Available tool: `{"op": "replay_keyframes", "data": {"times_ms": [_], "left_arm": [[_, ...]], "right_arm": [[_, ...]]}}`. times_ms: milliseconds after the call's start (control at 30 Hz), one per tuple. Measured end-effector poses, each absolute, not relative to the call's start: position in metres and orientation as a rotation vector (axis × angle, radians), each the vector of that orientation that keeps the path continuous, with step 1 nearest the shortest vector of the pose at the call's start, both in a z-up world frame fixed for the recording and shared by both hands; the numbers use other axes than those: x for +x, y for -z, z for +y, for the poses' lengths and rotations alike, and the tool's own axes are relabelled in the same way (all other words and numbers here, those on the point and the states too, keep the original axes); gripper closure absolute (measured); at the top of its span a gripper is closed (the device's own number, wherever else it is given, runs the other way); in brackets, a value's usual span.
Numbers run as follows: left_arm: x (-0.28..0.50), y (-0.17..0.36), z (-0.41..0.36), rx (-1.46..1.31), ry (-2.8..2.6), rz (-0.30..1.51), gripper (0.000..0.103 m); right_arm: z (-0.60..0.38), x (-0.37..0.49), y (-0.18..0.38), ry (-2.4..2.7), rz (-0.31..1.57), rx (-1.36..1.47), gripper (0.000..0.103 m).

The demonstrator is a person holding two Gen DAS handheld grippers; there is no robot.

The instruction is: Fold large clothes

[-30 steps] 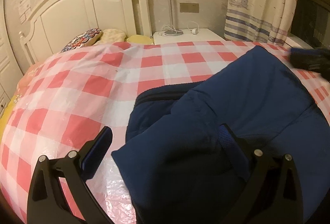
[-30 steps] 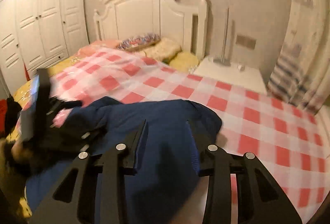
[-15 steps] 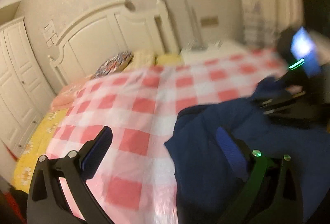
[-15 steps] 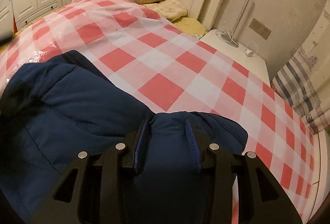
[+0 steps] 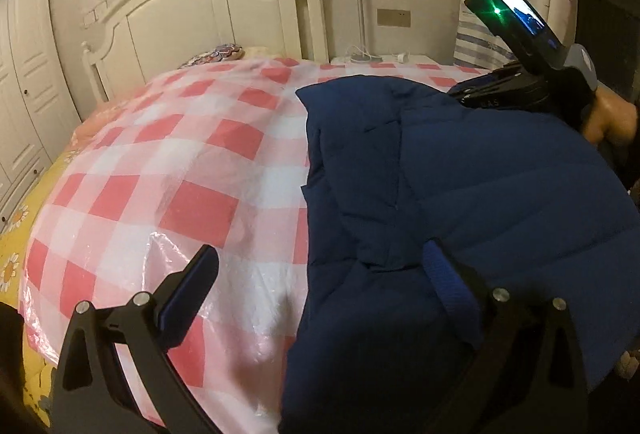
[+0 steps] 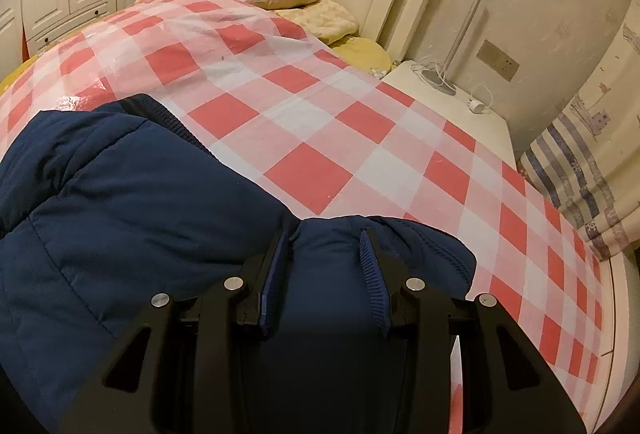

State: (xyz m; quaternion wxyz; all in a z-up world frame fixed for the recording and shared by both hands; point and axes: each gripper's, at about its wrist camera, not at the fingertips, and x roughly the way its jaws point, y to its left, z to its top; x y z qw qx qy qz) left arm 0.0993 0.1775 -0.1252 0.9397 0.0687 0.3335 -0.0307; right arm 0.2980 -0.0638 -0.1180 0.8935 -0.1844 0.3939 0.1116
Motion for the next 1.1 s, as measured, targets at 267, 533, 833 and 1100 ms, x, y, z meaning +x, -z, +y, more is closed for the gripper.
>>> {"op": "replay_keyframes", "data": {"times_ms": [267, 533, 833, 1100], "left_arm": [[0.088, 0.125, 0.192, 0.045, 0.073, 0.67, 0.002], [0.08, 0.044, 0.173, 0.039, 0.16, 0.604, 0.007], [0.177, 0.044, 0.12, 0.224, 0.12, 0.699, 0.007], [0.253, 0.077, 0.12, 0.269, 0.046, 0.822, 0.007]], "right_arm": [[-0.059, 0.296, 0.117, -0.202, 0.811, -0.433, 0.065], [-0.063, 0.296, 0.118, -0.213, 0.794, -0.409, 0.065], [-0.071, 0.294, 0.119, -0.237, 0.768, -0.341, 0.064], [-0.072, 0.295, 0.119, -0.246, 0.767, -0.328, 0.064]]}}
